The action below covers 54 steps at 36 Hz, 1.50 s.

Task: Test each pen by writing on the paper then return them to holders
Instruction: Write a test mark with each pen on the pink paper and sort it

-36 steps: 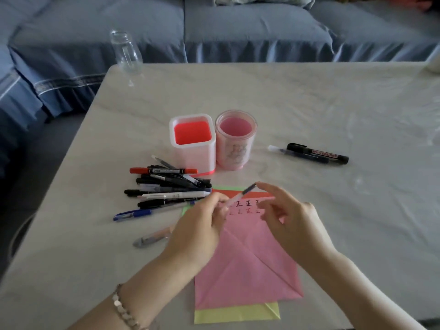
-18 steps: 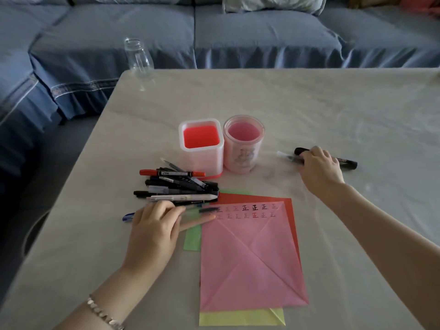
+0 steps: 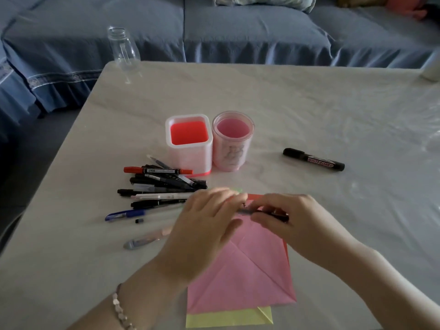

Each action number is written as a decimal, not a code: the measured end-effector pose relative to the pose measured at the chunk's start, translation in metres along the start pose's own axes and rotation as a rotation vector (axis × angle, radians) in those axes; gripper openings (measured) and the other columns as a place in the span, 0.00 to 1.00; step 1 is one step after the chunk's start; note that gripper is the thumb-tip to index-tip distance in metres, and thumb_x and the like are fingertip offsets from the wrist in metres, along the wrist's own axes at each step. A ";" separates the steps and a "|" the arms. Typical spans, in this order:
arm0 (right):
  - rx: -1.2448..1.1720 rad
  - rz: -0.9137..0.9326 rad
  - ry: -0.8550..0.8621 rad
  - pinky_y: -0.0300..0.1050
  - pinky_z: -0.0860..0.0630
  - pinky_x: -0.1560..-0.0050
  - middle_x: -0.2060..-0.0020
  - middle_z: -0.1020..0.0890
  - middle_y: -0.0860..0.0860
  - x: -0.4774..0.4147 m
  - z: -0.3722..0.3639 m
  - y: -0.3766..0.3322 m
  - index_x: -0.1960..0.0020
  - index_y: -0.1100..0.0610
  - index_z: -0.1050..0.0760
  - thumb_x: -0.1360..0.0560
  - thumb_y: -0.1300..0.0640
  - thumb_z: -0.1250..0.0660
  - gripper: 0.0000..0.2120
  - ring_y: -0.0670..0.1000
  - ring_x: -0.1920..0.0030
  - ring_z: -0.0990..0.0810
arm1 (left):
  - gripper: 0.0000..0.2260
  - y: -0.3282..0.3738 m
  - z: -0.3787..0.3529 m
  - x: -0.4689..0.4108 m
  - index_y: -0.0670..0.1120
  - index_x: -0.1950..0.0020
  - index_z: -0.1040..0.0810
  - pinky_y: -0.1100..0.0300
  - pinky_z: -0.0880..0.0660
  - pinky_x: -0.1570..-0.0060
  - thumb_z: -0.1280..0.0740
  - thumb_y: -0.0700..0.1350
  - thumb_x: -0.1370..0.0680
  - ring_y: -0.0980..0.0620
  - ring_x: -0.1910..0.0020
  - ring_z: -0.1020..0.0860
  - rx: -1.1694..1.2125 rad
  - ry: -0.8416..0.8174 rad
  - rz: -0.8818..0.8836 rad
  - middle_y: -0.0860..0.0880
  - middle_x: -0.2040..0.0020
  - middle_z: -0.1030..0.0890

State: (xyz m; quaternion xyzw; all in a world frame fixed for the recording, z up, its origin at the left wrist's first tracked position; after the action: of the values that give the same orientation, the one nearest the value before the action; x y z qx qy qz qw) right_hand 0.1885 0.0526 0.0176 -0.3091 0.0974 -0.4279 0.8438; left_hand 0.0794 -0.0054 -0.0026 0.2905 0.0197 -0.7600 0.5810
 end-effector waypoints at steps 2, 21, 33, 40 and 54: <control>-0.013 -0.014 -0.044 0.38 0.25 0.55 0.60 0.19 0.36 0.006 -0.001 -0.001 0.53 0.40 0.22 0.30 0.46 0.34 0.06 0.39 0.58 0.22 | 0.11 0.008 -0.004 -0.003 0.49 0.43 0.29 0.58 0.31 0.54 0.47 0.51 0.19 0.50 0.55 0.24 0.015 -0.030 -0.027 0.50 0.53 0.20; -0.846 -0.258 0.322 0.35 0.37 0.77 0.83 0.33 0.50 0.017 -0.028 0.020 0.68 0.65 0.36 0.27 0.55 0.34 0.18 0.49 0.79 0.35 | 0.10 0.035 -0.004 -0.004 0.54 0.52 0.26 0.77 0.38 0.67 0.46 0.50 0.20 0.64 0.66 0.25 0.481 -0.180 0.118 0.59 0.59 0.20; -0.911 -0.258 0.534 0.34 0.37 0.78 0.84 0.32 0.51 0.026 -0.009 0.057 0.71 0.60 0.39 0.24 0.67 0.39 0.18 0.47 0.81 0.35 | 0.16 0.015 -0.027 0.007 0.53 0.46 0.27 0.70 0.38 0.70 0.51 0.57 0.20 0.67 0.72 0.34 0.283 -0.239 0.216 0.61 0.73 0.36; -0.836 -0.407 0.718 0.35 0.36 0.75 0.83 0.31 0.48 0.034 0.004 0.107 0.68 0.58 0.36 0.23 0.60 0.39 0.15 0.46 0.79 0.34 | 0.10 -0.016 -0.054 0.032 0.46 0.50 0.29 0.55 0.38 0.55 0.44 0.38 0.29 0.47 0.58 0.34 -0.199 -0.141 0.120 0.49 0.57 0.26; -0.785 -0.329 0.714 0.37 0.27 0.74 0.78 0.22 0.50 0.012 -0.005 0.114 0.65 0.59 0.29 0.24 0.57 0.36 0.11 0.48 0.75 0.23 | 0.17 0.020 -0.092 0.010 0.56 0.40 0.23 0.50 0.40 0.34 0.45 0.53 0.25 0.44 0.32 0.32 -0.087 -0.378 0.095 0.40 0.34 0.27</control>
State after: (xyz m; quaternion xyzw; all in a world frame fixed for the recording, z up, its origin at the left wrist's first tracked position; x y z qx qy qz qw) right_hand 0.2688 0.0917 -0.0537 -0.4472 0.4797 -0.5638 0.5020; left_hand 0.1337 0.0135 -0.0772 0.1179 -0.0705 -0.7713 0.6215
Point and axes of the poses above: each hand's wrist, its own x-axis away from the middle knuckle, its own z-axis out of the back of the hand, y = z × x, the point moved 8 cm from there along -x, towards the middle knuckle
